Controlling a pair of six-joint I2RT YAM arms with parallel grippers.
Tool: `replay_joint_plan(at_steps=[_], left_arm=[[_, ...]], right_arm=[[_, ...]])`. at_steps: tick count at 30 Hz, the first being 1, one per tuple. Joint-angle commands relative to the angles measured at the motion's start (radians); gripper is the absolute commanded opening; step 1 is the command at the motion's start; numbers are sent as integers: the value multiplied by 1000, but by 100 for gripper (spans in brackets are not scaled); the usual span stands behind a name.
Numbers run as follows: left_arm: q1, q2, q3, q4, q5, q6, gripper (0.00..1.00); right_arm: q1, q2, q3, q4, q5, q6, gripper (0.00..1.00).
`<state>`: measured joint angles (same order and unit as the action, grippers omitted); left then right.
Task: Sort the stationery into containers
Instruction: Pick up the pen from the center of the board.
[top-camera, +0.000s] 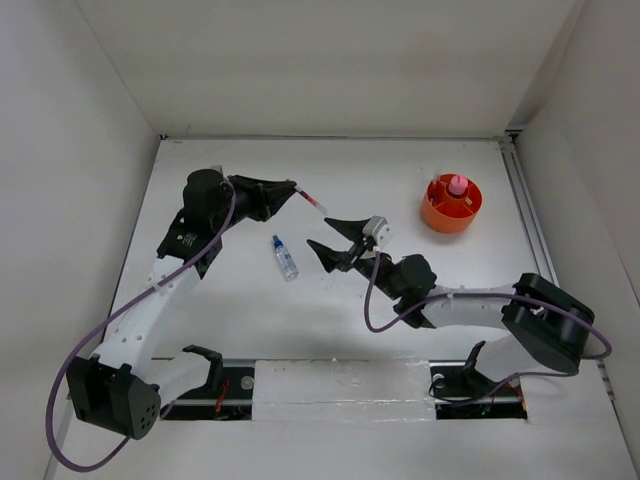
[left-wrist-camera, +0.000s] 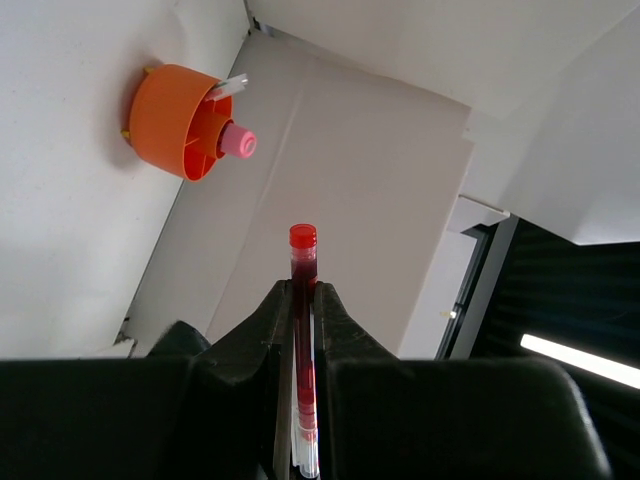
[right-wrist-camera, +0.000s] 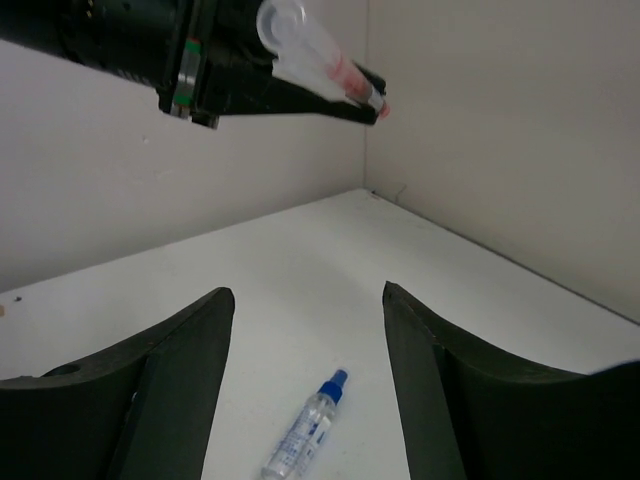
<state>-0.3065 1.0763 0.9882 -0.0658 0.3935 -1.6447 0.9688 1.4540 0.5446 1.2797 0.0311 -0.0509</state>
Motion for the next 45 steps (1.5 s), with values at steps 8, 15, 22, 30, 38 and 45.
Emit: replay_joint_plan(at_steps=[8, 15, 22, 30, 38, 45], left_arm=[[-36, 7, -3, 83, 18, -37, 0], [-36, 16, -14, 103, 18, -46, 0], [-36, 16, -25, 112, 28, -55, 0], [-36, 16, -34, 121, 38, -55, 0], [-36, 25, -34, 121, 28, -55, 0], [-36, 34, -34, 130, 28, -55, 0]], right_arm=[[-5, -46, 120, 527, -63, -110, 54], [-5, -37, 149, 527, -63, -130, 48], [-5, -15, 187, 527, -17, -173, 45], [-5, 16, 219, 527, 29, -195, 45], [-5, 25, 209, 527, 109, -195, 45], [-5, 5, 209, 527, 87, -185, 45]])
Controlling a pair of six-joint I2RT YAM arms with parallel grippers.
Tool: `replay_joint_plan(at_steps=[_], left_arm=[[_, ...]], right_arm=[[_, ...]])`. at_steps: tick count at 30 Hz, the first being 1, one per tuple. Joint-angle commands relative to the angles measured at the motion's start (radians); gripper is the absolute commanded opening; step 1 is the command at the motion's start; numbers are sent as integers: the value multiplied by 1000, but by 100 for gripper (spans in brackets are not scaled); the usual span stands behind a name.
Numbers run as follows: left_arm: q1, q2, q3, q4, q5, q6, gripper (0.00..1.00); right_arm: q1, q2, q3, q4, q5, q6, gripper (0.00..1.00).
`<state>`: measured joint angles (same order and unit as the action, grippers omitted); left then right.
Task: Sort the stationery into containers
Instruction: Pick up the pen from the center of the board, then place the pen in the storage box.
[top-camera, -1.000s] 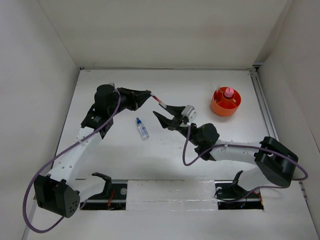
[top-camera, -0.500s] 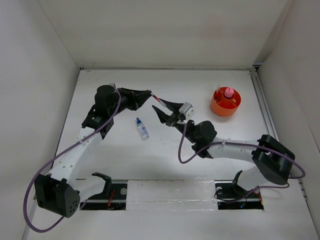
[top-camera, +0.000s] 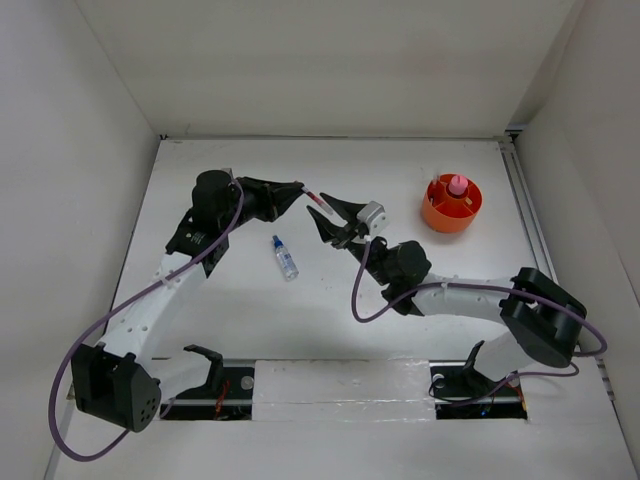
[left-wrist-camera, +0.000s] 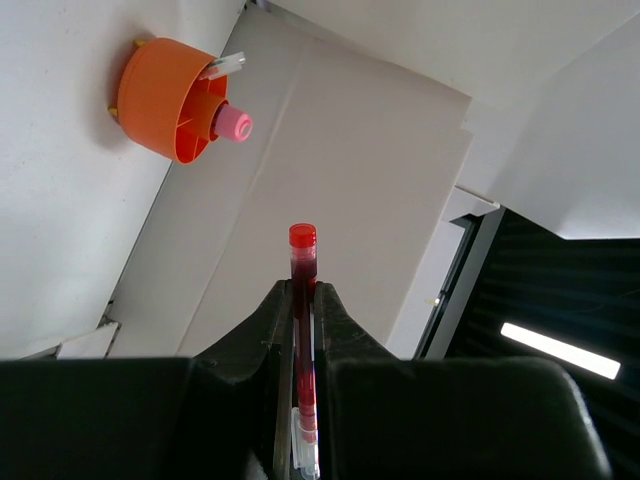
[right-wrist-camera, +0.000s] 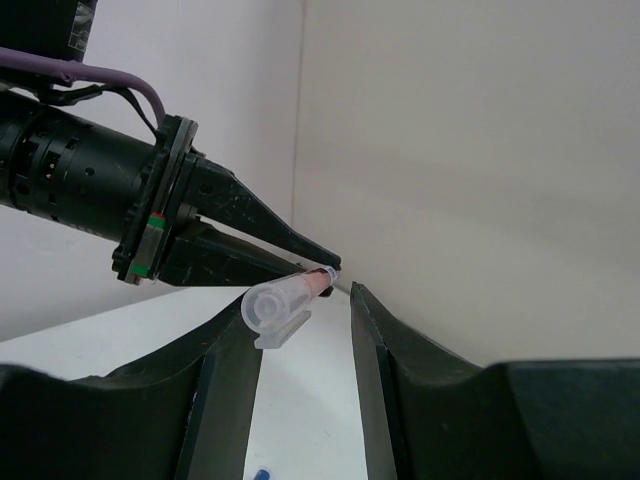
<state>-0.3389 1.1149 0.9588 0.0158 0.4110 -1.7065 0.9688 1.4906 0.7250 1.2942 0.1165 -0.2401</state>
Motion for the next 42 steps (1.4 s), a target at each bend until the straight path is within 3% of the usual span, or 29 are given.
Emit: replay_joint_plan(at_steps=[1, 7, 14, 32, 39, 42], left_arm=[[-3, -4, -5, 49, 11, 7, 0], [-3, 5, -5, 49, 11, 7, 0], [-3, 5, -5, 49, 11, 7, 0], [-3, 14, -5, 78, 20, 7, 0], [-3, 14, -5, 87, 20, 7, 0], [-3, 14, -5, 87, 20, 7, 0]], right_arm=[[-5, -41, 28, 513, 2, 4, 45], [-5, -62, 10, 513, -18, 22, 42], [-5, -72, 10, 513, -18, 22, 30], [-5, -62, -19, 513, -5, 73, 35], [-5, -62, -29, 513, -5, 82, 17], [-5, -62, -29, 513, -5, 82, 17]])
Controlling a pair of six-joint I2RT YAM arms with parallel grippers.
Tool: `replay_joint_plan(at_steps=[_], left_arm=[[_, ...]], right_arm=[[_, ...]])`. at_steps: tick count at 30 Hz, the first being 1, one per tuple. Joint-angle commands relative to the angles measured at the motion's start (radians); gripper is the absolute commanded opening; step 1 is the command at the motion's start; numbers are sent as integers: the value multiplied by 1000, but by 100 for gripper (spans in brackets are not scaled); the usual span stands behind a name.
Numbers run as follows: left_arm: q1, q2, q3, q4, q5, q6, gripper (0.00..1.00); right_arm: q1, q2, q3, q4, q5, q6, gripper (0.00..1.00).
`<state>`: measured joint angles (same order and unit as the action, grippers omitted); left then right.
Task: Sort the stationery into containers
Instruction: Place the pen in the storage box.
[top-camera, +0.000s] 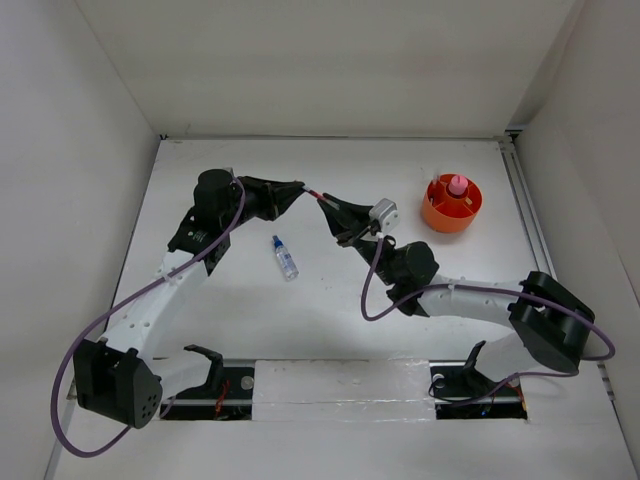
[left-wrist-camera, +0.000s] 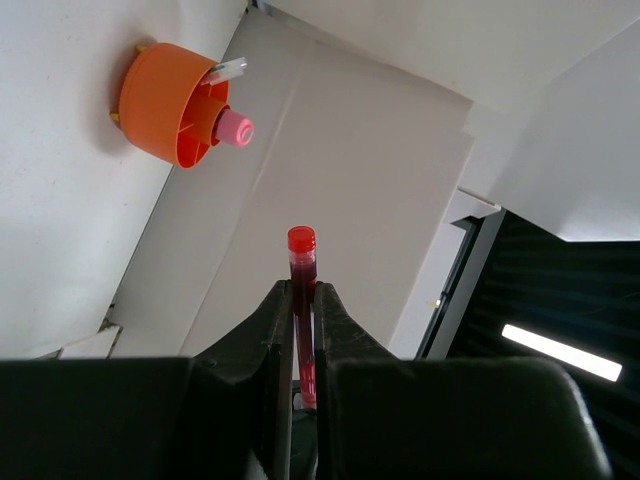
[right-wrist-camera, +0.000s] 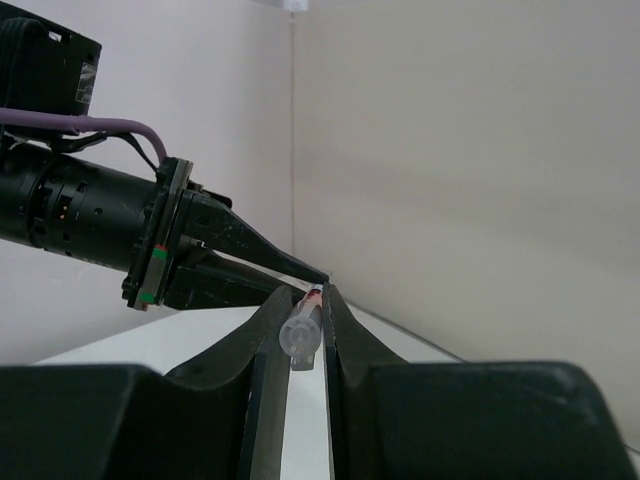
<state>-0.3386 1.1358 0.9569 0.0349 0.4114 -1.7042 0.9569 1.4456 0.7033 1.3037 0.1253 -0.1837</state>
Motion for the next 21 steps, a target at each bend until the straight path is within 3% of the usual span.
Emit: replay_joint_plan(at_steps=[1, 2, 3, 8, 10, 11, 13, 15, 19, 21], left_arm=[[-4, -7, -3, 68, 20, 5, 0], [-4, -7, -3, 68, 20, 5, 0], [-4, -7, -13, 77, 20, 5, 0], [-4, 13, 6, 95, 38, 38, 3], [-4, 44, 34, 79, 52, 75, 24], [-4, 73, 69, 65, 69, 119, 47], [-4, 102, 104, 11, 87, 162, 70], [-4, 126, 129, -27, 99, 190, 85], [-4, 127, 129, -73, 78, 233, 99], [9, 114, 157, -114, 41, 276, 99]], right_arm=[[6, -27, -7, 503, -13, 26, 16], [6, -27, -7, 503, -13, 26, 16], [6, -27, -7, 503, -24, 35, 4], [6, -36, -7, 503, -24, 53, 0], [6, -45, 4, 462, -13, 53, 0], [6, -54, 24, 424, -13, 53, 0], [-3, -89, 45, 283, -1, 53, 0], [-3, -105, 65, 212, 20, 53, 0], [-21, -158, 113, 22, 68, 44, 0], [-30, -177, 152, -182, 109, 33, 0]])
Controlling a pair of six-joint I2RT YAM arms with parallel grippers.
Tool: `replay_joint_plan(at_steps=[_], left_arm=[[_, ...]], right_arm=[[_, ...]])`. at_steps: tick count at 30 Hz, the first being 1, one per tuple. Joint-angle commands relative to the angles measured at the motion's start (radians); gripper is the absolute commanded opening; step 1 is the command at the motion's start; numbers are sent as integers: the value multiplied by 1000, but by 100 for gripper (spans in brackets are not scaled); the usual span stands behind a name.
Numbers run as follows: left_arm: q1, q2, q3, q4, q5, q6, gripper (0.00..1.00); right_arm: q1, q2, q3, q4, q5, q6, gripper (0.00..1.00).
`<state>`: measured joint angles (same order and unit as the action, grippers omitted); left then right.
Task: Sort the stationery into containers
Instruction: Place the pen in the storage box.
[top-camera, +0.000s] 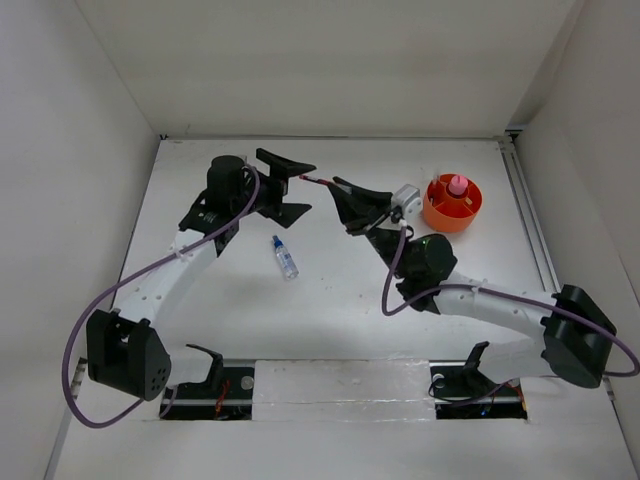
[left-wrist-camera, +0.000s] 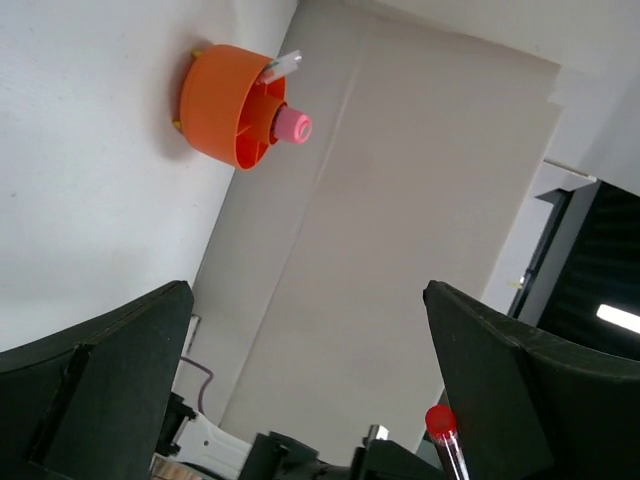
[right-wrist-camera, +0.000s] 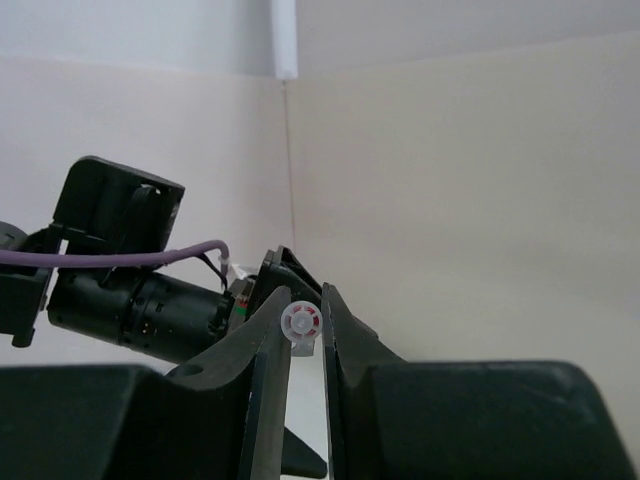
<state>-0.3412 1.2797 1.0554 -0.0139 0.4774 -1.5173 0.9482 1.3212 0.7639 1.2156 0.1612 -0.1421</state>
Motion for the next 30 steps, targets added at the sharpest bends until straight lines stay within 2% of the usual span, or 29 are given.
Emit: replay_joint_plan(at_steps=[1, 2, 5, 6, 9, 10, 12, 13, 15, 20, 25, 30], left_arm=[[28, -39, 70, -116, -40, 107, 99], [40, -39, 83, -145, -69, 127, 99], [68, -39, 153, -268, -153, 256, 99], [68, -39, 178, -303, -180, 256, 99], [80, -5, 267, -438, -276, 368, 99], [80, 9, 281, -461, -298, 396, 99], [80, 9, 301, -521, -341, 465, 99], [80, 9, 301, -531, -373, 488, 99], [80, -20, 301, -554, -413, 549, 99], [80, -54, 347, -653, -528, 689, 99], [80, -63, 351, -707, -550, 813, 99], [80, -100, 284, -687, -513, 890, 99]], right_arm=[[-35, -62, 135, -164, 84, -8, 0], [-35, -79, 155, -233, 95, -8, 0], [-98, -123, 236, -599, 146, -8, 0], [-98, -123, 265, -695, 146, 2, 0], [-169, -148, 388, -919, 169, 22, 0], [-225, -148, 422, -1065, 152, 44, 0], [-300, -102, 549, -1224, 106, 93, 0], [-339, -82, 589, -1363, 81, 108, 0], [-436, -21, 687, -1482, 5, 108, 0], [-557, 55, 736, -1688, -2, 119, 0], [-666, 133, 771, -1762, -42, 119, 0], [-718, 179, 759, -1729, -71, 108, 0]])
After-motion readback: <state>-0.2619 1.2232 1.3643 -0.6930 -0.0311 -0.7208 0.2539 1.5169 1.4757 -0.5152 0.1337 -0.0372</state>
